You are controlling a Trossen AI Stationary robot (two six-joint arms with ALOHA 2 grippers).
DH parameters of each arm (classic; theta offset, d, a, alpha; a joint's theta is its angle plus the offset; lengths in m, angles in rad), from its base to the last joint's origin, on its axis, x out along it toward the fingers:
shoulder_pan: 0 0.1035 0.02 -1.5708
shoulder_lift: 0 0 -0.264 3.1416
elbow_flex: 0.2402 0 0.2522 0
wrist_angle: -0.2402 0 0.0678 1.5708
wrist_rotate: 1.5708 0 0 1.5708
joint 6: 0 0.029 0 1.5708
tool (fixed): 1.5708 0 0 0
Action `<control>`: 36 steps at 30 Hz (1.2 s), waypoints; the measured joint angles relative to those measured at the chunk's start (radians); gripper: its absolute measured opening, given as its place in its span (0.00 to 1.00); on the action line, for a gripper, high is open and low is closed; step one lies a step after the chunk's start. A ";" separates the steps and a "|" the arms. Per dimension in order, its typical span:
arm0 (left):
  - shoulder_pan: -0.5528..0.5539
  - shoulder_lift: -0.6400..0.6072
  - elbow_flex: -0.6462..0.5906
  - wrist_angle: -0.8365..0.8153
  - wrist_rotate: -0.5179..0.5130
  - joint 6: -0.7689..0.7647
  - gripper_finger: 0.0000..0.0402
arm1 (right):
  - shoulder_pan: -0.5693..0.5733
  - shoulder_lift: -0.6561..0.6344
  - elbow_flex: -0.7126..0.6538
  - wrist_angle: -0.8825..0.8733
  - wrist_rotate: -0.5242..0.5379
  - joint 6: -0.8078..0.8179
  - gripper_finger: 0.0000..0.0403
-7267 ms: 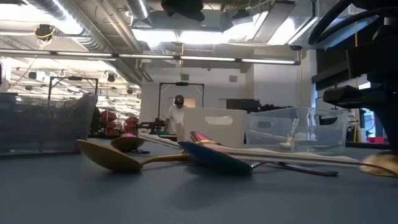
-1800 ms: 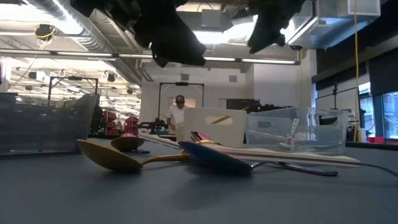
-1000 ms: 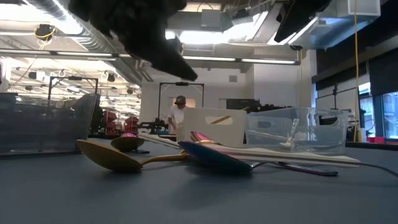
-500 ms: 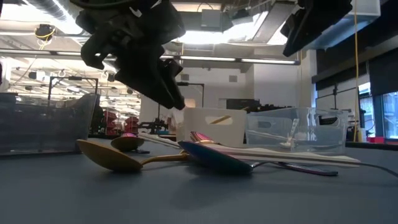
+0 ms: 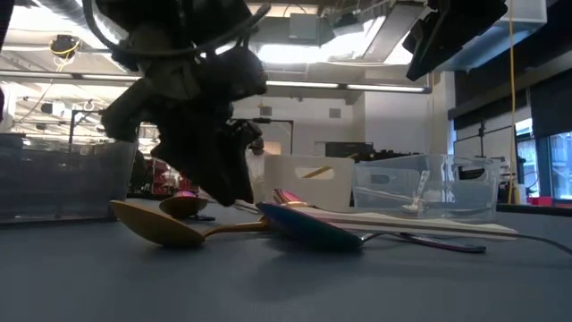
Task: Sort silverware by color (type)
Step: Put the green spoon into the transparent bin
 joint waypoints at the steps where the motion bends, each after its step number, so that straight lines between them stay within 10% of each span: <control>1: 0.000 0.007 0.000 0.000 0.006 0.000 0.40 | 0.000 0.000 0.000 0.000 0.000 0.000 0.33; 36: 0.002 0.034 0.000 0.007 -0.020 -0.010 0.40 | 0.000 0.000 0.000 -0.001 0.000 -0.001 0.33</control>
